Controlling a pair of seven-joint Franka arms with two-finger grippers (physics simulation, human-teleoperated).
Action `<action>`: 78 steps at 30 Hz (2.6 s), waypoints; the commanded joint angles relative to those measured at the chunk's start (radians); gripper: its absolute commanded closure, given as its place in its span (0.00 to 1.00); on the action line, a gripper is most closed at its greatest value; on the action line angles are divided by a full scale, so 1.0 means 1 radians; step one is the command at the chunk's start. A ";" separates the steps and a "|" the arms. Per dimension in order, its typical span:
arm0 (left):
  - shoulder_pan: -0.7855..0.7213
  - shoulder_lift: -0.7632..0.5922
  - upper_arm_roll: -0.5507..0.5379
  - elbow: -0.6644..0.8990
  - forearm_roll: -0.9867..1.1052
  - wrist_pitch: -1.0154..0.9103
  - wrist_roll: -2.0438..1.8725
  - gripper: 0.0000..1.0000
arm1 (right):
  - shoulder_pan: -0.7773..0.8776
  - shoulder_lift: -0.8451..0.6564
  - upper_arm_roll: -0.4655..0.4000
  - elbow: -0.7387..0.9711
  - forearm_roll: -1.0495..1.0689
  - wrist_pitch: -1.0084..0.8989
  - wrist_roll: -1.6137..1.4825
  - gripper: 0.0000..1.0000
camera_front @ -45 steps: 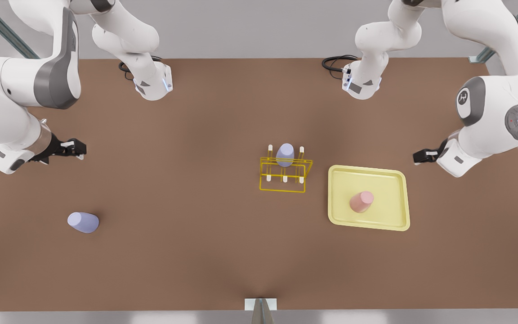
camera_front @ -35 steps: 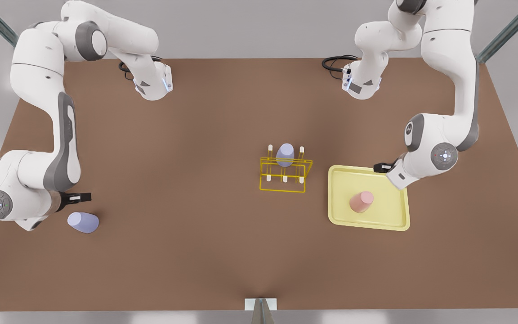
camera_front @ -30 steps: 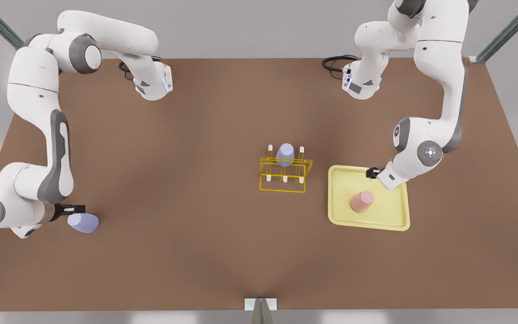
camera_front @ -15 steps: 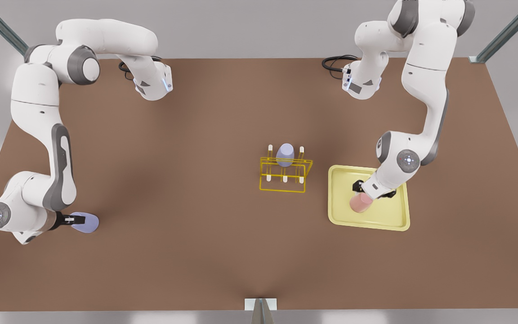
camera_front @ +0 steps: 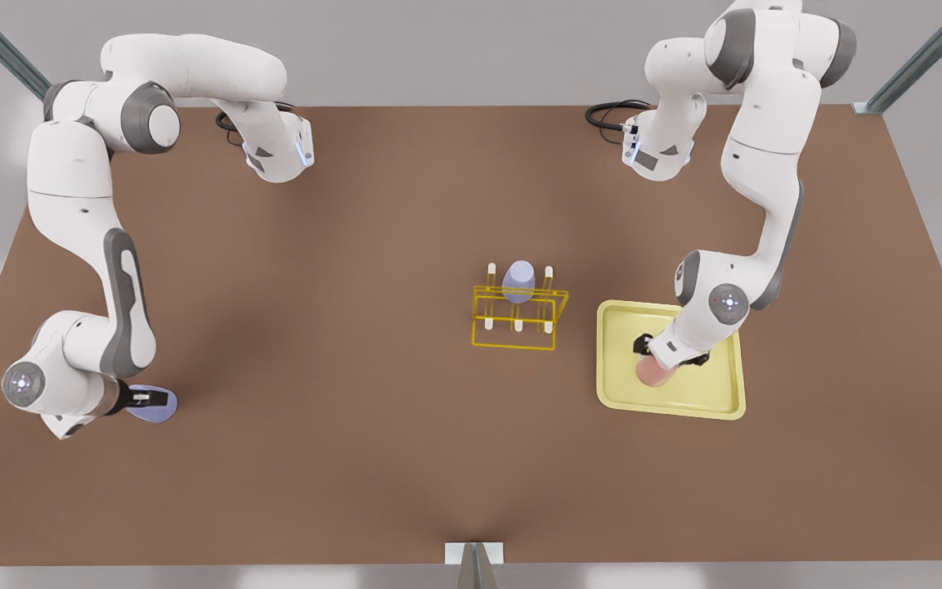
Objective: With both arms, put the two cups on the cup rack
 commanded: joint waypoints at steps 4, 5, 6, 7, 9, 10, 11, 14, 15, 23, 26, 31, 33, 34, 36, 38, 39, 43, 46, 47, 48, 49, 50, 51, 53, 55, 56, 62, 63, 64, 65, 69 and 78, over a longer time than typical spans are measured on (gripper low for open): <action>0.002 0.010 0.002 -0.002 0.004 0.042 0.000 0.12 | -0.003 -0.052 0.000 -0.094 0.001 0.112 -0.002 0.00; 0.002 0.007 0.002 -0.002 0.003 0.042 0.000 0.13 | -0.003 -0.051 0.000 -0.094 0.001 0.114 -0.002 0.00; 0.002 0.006 0.002 -0.002 0.003 0.042 0.000 0.13 | -0.003 -0.048 0.000 -0.094 0.001 0.119 -0.002 0.00; 0.002 0.003 0.002 -0.002 0.003 0.042 0.000 0.13 | -0.003 -0.046 0.000 -0.092 0.002 0.120 -0.002 0.00; 0.002 0.003 0.002 -0.002 0.003 0.042 0.000 0.13 | -0.003 -0.040 0.000 -0.087 0.002 0.132 0.000 0.00; 0.002 0.003 0.002 -0.002 0.003 0.042 -0.002 0.13 | -0.003 -0.037 0.000 -0.087 0.004 0.140 0.000 0.00; 0.002 0.003 0.002 -0.002 0.001 0.042 -0.002 0.13 | -0.003 -0.035 0.000 -0.087 0.007 0.142 0.000 0.00; 0.000 0.003 0.002 0.000 0.000 0.042 -0.005 0.13 | -0.003 -0.028 0.000 -0.087 0.008 0.155 0.000 0.00; -0.001 0.003 0.002 0.000 0.000 0.042 -0.005 0.19 | -0.003 -0.029 -0.001 -0.087 0.008 0.155 0.000 0.00; -0.007 0.003 0.002 0.006 -0.002 0.042 -0.022 0.22 | -0.015 -0.031 0.000 -0.104 0.005 0.146 -0.002 0.00; -0.007 -0.014 0.002 0.004 -0.002 0.041 -0.019 0.22 | -0.016 -0.034 0.000 -0.115 0.007 0.145 -0.002 0.00; -0.020 -0.054 0.003 0.004 -0.002 -0.036 -0.062 0.22 | -0.015 -0.039 0.002 -0.121 0.008 0.142 0.001 0.00; -0.041 -0.109 0.011 0.022 0.000 -0.159 -0.135 0.22 | -0.015 -0.038 0.002 -0.121 0.008 0.142 0.001 0.04; -0.044 -0.109 -0.020 0.076 0.004 -0.241 -0.212 0.22 | -0.015 -0.037 0.002 -0.121 0.008 0.142 0.001 0.07; -0.081 -0.086 -0.037 0.237 0.006 -0.432 -0.290 0.22 | -0.015 -0.037 0.002 -0.121 0.008 0.140 0.001 0.17; -0.144 -0.080 -0.037 0.297 0.006 -0.490 -0.378 0.22 | -0.015 -0.040 0.003 -0.115 0.010 0.137 -0.002 0.22; -0.185 -0.079 -0.043 0.326 0.006 -0.556 -0.422 0.22 | -0.015 -0.042 0.005 -0.107 0.010 0.125 -0.003 0.23; -0.274 -0.045 -0.087 0.449 0.000 -0.665 -0.648 0.22 | -0.015 -0.052 0.009 -0.101 0.024 0.108 -0.010 0.24; -0.284 -0.037 -0.124 0.483 0.000 -0.725 -0.695 0.22 | -0.015 -0.091 0.066 -0.080 0.041 0.067 -0.013 0.24; -0.284 -0.037 -0.141 0.497 -0.002 -0.763 -0.724 0.22 | -0.015 -0.098 0.100 -0.077 0.044 0.062 -0.013 0.24; -0.282 -0.036 -0.158 0.495 -0.004 -0.798 -0.726 0.22 | -0.013 -0.101 0.135 -0.071 0.050 0.062 -0.013 0.24; -0.284 -0.031 -0.161 0.493 -0.004 -0.814 -0.729 0.22 | -0.013 -0.101 0.179 -0.071 0.054 0.062 -0.011 0.24; -0.284 -0.024 -0.162 0.492 -0.005 -0.812 -0.729 0.22 | -0.013 -0.103 0.219 -0.069 0.054 0.062 -0.008 0.24; -0.282 -0.016 -0.162 0.492 -0.004 -0.805 -0.729 0.22 | -0.009 -0.103 0.261 -0.061 0.054 0.062 -0.006 0.24; -0.282 0.016 -0.162 0.492 -0.002 -0.774 -0.729 0.22 | 0.020 -0.100 0.331 -0.061 0.053 0.062 0.009 0.24; -0.287 0.030 -0.162 0.492 -0.002 -0.772 -0.729 0.22 | 0.094 -0.100 0.336 -0.052 0.054 0.066 0.026 0.24; -0.288 0.030 -0.162 0.492 -0.002 -0.772 -0.729 0.00 | 0.109 -0.092 0.379 -0.040 0.054 0.071 0.024 0.24; -0.253 0.000 -0.153 0.608 0.001 -0.985 -0.723 0.00 | 0.392 -0.077 0.374 0.057 0.034 0.071 0.351 0.23; -0.144 0.000 -0.156 0.752 0.006 -1.166 -0.682 0.00 | 0.431 -0.068 0.374 0.075 0.034 0.071 0.412 0.23; -0.040 0.000 -0.155 0.861 0.009 -1.257 -0.600 0.00 | 0.470 -0.066 0.373 0.084 0.030 0.068 0.458 0.23; 0.069 0.000 -0.156 0.938 0.009 -1.301 -0.469 0.00 | 0.494 -0.066 0.373 0.091 0.002 0.062 0.518 0.23; 0.109 -0.240 -0.052 0.642 0.096 -1.097 -0.049 0.00 | 0.530 -0.069 0.374 0.118 0.001 0.057 0.567 0.23; 0.147 -0.191 -0.054 0.670 0.024 -1.148 -0.042 0.00 | 0.585 -0.074 0.417 0.144 0.013 0.034 0.570 0.23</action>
